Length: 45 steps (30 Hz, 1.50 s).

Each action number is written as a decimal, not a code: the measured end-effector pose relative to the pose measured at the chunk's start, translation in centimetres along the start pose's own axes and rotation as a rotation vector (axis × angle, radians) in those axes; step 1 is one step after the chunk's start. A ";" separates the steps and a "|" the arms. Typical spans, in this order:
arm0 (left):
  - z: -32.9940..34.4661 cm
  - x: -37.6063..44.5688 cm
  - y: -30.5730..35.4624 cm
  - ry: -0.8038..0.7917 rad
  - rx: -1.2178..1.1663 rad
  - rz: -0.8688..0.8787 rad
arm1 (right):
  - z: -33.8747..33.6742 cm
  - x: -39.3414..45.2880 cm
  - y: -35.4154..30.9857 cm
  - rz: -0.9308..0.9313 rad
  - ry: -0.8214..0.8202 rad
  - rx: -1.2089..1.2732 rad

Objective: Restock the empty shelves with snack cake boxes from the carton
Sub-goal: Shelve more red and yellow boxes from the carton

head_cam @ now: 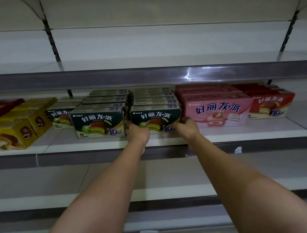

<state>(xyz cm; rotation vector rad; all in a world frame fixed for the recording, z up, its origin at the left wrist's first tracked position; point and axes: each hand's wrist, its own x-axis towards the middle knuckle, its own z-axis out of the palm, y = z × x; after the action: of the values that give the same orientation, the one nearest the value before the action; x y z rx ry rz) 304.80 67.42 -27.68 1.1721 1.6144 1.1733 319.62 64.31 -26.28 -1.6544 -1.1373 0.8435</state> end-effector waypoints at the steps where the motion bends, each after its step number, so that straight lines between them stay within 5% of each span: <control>1: -0.1 -0.2 0.1 0.017 -0.007 0.001 | -0.1 -0.3 -0.1 0.000 -0.003 -0.012; 10: -3.0 -5.4 0.3 0.068 0.270 0.083 | -1.7 -4.4 -0.1 -0.015 -0.105 -0.132; 19: -12.2 -12.7 -3.1 0.195 0.403 -0.099 | 1.4 -11.3 -1.9 -0.143 -0.407 -0.355; 45: -50.4 -48.2 -25.7 0.825 0.270 -0.770 | 29.1 -53.3 -1.1 -0.457 -1.252 -0.637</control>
<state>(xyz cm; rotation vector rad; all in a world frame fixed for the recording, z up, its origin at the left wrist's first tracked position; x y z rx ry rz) 263.49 6.18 -36.05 0.0721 2.5724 0.9558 275.47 23.25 -33.25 -1.1005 -2.7391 1.3162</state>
